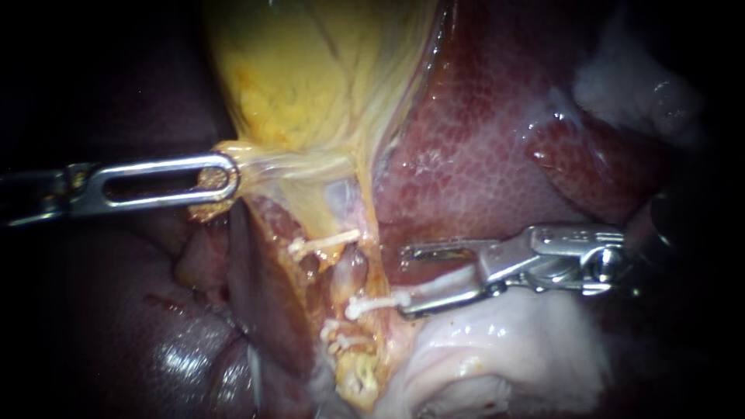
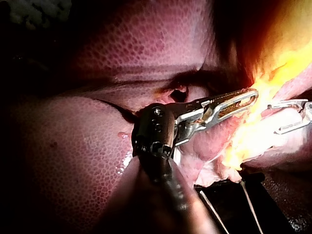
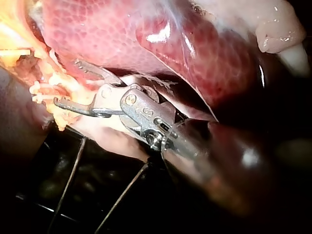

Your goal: Going back first clip right tube

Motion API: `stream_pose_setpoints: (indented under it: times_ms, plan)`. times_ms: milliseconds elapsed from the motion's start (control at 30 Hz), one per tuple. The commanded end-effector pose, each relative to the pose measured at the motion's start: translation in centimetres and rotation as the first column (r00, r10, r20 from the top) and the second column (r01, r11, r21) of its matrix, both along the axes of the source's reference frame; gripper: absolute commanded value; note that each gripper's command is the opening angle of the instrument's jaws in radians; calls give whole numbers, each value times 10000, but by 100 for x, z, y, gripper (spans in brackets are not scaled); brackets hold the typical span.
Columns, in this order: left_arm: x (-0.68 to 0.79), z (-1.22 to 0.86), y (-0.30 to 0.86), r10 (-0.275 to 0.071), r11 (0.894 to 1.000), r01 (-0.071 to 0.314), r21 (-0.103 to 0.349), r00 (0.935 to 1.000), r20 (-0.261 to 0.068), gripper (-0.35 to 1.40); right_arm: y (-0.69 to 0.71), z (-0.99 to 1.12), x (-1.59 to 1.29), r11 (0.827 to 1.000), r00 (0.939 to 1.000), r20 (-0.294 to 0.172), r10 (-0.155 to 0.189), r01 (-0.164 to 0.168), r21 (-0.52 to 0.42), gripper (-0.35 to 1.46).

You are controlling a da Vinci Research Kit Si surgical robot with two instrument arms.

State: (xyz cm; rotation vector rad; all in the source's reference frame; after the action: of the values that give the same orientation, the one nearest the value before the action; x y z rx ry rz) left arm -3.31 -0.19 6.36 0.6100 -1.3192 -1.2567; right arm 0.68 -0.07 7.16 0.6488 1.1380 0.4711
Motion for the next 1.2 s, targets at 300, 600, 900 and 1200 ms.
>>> stream_pose_setpoints:
  times_ms: [300,600,900,1200]
  plan:
    - [-2,1,-1,-10,10000,10,-9,10000,-10,-35,35,-82,-21,9990,9981,-580,202,-224,-387,60]
    - [-33,24,-10,54,9999,-54,-138,10000,-11,-35,40,-96,-32,9986,9975,-655,259,-289,-449,60]
    - [-83,68,-14,502,9987,-505,-116,9982,-314,-35,39,-96,-32,9985,9973,-676,279,-310,-449,60]
    - [-86,79,-14,585,9982,-590,-115,9976,-363,-35,38,-97,-31,9985,9973,-675,281,-312,-449,60]
